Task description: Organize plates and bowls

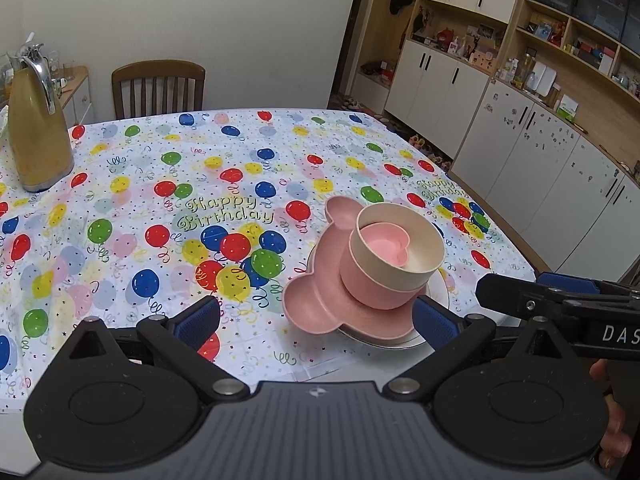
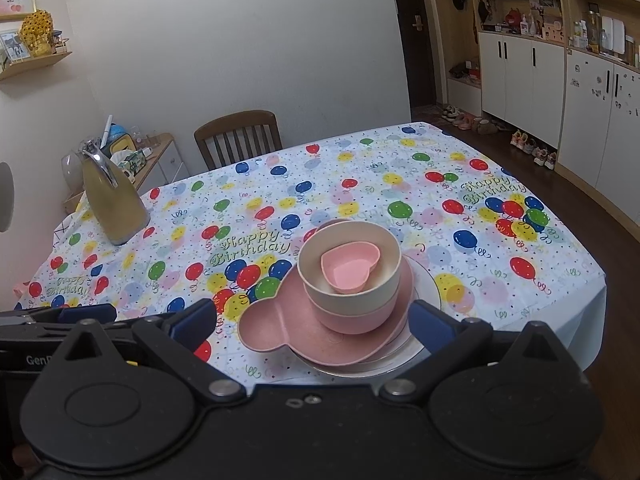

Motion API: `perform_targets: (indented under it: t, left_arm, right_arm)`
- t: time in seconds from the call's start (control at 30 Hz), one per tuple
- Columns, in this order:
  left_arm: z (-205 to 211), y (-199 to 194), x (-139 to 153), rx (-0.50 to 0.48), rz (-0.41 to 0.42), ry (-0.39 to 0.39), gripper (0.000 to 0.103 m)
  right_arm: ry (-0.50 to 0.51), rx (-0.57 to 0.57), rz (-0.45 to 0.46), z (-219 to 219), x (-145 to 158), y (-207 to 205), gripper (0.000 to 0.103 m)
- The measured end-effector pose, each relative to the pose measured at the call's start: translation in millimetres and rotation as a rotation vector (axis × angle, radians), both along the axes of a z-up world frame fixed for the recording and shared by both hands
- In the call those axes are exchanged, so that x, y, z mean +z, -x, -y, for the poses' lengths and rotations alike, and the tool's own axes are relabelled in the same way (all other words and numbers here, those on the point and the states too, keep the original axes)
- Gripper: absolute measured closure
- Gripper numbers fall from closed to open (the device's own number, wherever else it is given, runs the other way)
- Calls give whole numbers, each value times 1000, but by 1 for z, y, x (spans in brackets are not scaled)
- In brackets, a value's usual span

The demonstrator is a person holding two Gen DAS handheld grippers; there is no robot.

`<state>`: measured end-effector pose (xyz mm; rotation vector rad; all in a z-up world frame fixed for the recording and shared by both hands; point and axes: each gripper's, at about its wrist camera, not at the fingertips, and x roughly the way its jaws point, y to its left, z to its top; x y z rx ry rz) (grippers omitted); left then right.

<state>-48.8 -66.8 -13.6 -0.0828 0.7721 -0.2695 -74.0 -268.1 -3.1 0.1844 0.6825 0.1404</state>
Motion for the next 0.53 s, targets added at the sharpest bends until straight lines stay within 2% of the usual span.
perform_targets:
  t: [0.53]
  left_arm:
    - [-1,-15,-7,-34,-20,10,0]
  right_arm:
    - [-6,-24,-12,2,-3,-6,0]
